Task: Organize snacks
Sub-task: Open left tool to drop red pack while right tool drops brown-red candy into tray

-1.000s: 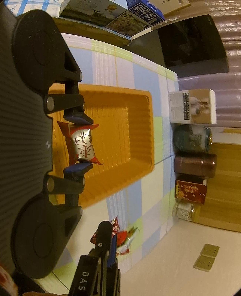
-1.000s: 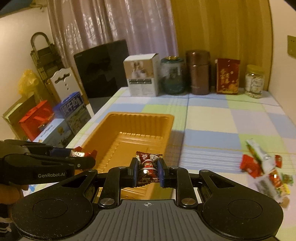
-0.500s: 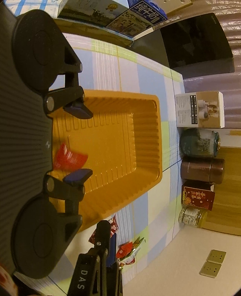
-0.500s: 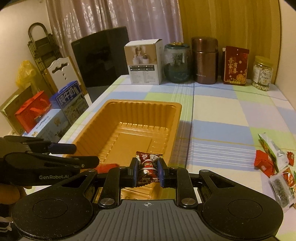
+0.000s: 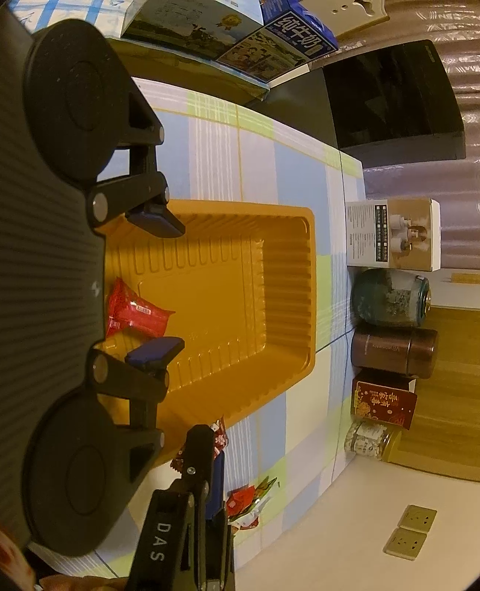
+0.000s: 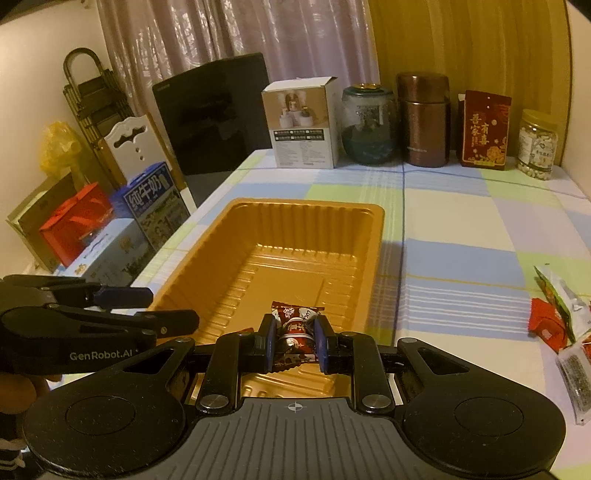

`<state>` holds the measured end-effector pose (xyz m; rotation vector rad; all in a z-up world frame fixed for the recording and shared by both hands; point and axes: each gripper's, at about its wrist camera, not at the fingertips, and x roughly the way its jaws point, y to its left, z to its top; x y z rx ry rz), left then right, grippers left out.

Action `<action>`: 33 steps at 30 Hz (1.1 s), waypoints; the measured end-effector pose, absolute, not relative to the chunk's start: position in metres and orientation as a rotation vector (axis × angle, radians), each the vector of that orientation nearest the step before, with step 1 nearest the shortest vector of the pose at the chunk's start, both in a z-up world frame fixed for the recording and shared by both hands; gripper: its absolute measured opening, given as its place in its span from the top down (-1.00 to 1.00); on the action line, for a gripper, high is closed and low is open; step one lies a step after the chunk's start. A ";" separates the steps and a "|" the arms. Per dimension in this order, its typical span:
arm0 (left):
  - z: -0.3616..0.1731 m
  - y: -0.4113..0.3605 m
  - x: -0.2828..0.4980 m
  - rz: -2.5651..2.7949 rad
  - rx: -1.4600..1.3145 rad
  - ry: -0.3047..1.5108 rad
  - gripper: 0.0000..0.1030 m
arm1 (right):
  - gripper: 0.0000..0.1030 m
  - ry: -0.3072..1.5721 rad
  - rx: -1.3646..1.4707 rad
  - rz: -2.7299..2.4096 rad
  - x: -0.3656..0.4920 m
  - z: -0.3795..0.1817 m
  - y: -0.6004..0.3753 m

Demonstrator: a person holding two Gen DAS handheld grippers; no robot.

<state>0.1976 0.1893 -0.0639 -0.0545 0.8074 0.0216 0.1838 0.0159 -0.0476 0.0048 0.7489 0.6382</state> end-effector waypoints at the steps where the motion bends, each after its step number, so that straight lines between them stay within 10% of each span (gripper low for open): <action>1: -0.064 0.190 0.197 0.023 -0.057 0.807 -0.08 | 0.56 0.749 0.012 0.641 0.184 -0.048 0.016; 5: -0.065 0.192 0.197 0.020 -0.059 0.809 -0.08 | 0.52 0.744 0.031 0.655 0.187 -0.049 0.018; 9: -0.065 0.192 0.196 0.021 -0.055 0.810 -0.08 | -0.20 0.721 0.060 0.649 0.184 -0.049 0.014; 33: -0.026 0.141 0.161 -0.021 -0.069 0.753 -0.30 | -0.20 0.703 0.057 0.434 0.136 -0.001 -0.063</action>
